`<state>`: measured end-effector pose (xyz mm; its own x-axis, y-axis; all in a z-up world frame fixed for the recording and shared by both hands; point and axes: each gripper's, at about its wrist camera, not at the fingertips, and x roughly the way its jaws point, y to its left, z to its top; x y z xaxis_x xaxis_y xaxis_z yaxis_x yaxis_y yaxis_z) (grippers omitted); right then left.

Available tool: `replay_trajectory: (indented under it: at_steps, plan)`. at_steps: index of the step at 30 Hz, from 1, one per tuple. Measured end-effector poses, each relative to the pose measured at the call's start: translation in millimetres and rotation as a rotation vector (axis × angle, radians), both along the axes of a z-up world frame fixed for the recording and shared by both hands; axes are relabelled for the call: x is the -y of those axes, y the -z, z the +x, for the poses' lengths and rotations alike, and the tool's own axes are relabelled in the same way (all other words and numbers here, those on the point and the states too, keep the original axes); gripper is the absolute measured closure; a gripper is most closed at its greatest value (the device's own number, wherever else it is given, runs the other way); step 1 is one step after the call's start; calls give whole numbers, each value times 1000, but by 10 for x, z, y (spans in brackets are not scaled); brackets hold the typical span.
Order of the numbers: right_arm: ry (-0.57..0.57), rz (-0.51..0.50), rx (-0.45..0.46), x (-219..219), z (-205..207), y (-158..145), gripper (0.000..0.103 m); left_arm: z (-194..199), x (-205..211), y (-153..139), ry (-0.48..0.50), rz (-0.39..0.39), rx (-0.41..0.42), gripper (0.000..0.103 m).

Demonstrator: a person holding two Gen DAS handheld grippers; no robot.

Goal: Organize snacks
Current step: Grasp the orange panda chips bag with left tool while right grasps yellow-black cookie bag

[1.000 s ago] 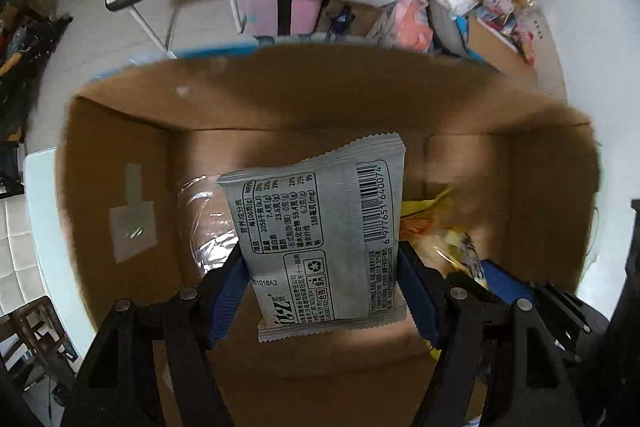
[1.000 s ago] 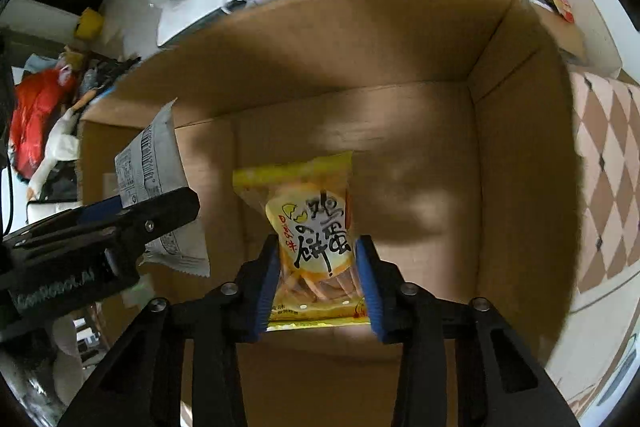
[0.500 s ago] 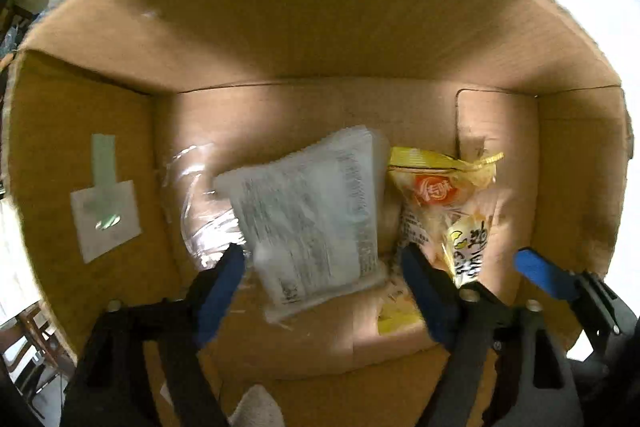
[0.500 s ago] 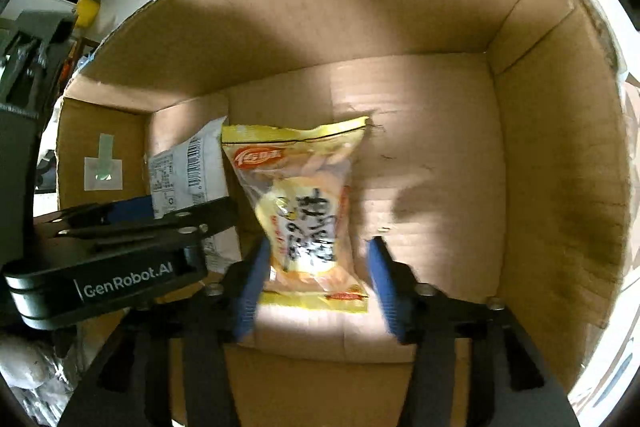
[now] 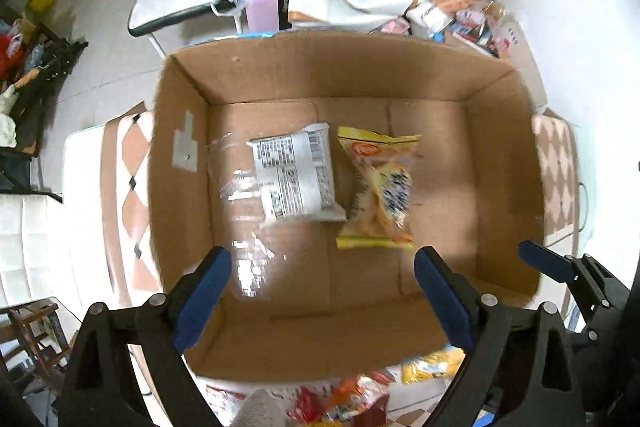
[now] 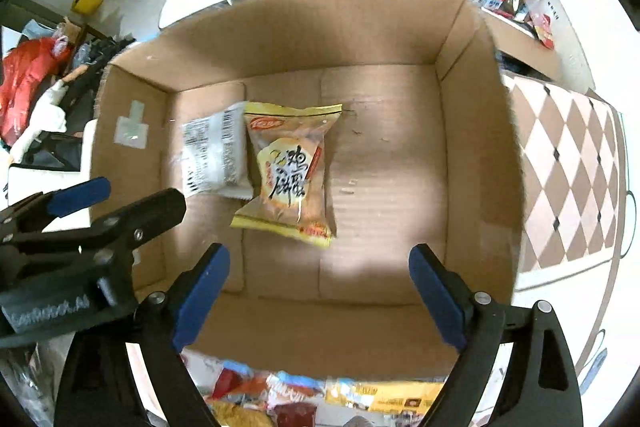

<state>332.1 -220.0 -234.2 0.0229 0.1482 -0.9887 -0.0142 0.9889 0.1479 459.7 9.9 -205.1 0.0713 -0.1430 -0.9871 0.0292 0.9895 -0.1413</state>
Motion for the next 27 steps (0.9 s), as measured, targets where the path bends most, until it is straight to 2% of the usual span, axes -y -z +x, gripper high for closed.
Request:
replay_trajectory:
  at_steps: [5,8,11,13,17,18,20,23,27]
  plan:
    - [-13,34,49,108,-379,-507,10,-316,99,-306,-32,5,86,9]
    - [5,57,58,170,-638,-611,10,-585,150,-471,-60,2,133,9]
    - [88,97,35,473,-983,-605,10,-913,142,-527,-91,-12,152,9]
    - [155,121,6,728,-1162,-459,10,-1103,163,-479,-106,-2,153,9]
    - [315,134,-93,1333,-1455,131,11,-1463,238,-178,-121,17,99,9]
    - [336,128,-105,1431,-1492,264,17,-1526,262,-79,-120,26,81,9]
    - [353,119,-143,1576,-1552,558,30,-1650,319,108,-115,48,51,9]
    - [371,144,-199,1670,-1664,913,40,-1804,362,342,-120,56,12,9]
    - [326,165,-190,1547,-1915,969,41,-2005,370,523,-134,49,-19,9]
